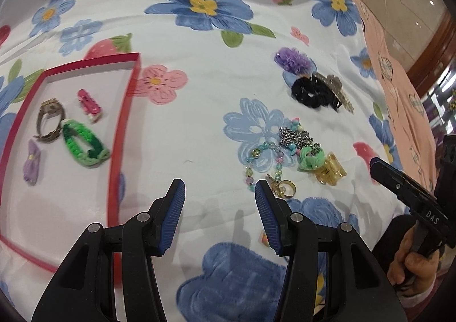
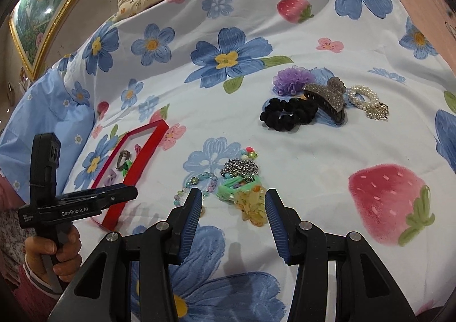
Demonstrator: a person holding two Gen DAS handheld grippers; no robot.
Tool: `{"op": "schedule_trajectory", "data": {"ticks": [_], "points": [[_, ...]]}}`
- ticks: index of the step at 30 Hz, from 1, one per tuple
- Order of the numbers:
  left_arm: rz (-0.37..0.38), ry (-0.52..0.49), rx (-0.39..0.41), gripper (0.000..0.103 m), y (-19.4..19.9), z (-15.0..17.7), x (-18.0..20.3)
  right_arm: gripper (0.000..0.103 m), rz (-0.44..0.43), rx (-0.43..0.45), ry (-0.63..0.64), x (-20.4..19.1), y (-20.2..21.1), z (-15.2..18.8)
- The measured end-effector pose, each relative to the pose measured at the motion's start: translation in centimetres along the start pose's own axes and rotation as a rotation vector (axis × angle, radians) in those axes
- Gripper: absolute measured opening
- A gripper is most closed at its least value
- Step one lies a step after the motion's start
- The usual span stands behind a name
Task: Organize jewelry
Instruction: 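Move both open grippers back over the remaining jewelry pile, then grasp the beaded bracelet with the left gripper while the right grasps the yellow claw clip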
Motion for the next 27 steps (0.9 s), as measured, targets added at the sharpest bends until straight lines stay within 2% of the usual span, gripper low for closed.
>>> {"op": "schedule_trajectory", "data": {"ticks": [12, 21, 23, 24, 25, 26, 27], "points": [[-0.024, -0.060, -0.065, 0.050, -4.7, -0.6, 1.4, 0.048, 0.013, -0.098, 0.032, 0.5, -3.6, 1.7], [-0.034, -0.137, -0.091, 0.049, -7.0, -0.4, 2.9, 0.048, 0.020, -0.117, 0.031, 0.8, -4.9, 1.6], [-0.036, -0.162, -0.089, 0.029, -7.2, -0.2, 3.3, 0.048, 0.023, -0.119, 0.032, 0.9, -5.1, 1.7], [-0.039, -0.178, -0.088, 0.024, -7.2, -0.1, 3.4, 0.048, 0.026, -0.121, 0.034, 0.9, -5.3, 1.8], [-0.035, -0.193, -0.088, 0.013, -7.3, 0.0, 3.7, 0.047, 0.031, -0.123, 0.035, 1.0, -5.4, 1.8], [-0.026, -0.205, -0.093, 0.007, -7.3, 0.1, 3.9, 0.047, 0.032, -0.125, 0.034, 1.0, -5.5, 1.9], [-0.023, -0.213, -0.096, 0.007, -7.3, 0.2, 4.1, 0.046, 0.035, -0.127, 0.032, 1.1, -5.6, 1.9]]}}
Point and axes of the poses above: each gripper's, at about its wrist camera, not at the fingertips, and y roughly against the way its jaws point, x to its right, z to its underside, the point moved 6 cm from there along -y, roughly the way its jaws point, and after that the axes turned 11 degrees about y, right-handed, at the moved point
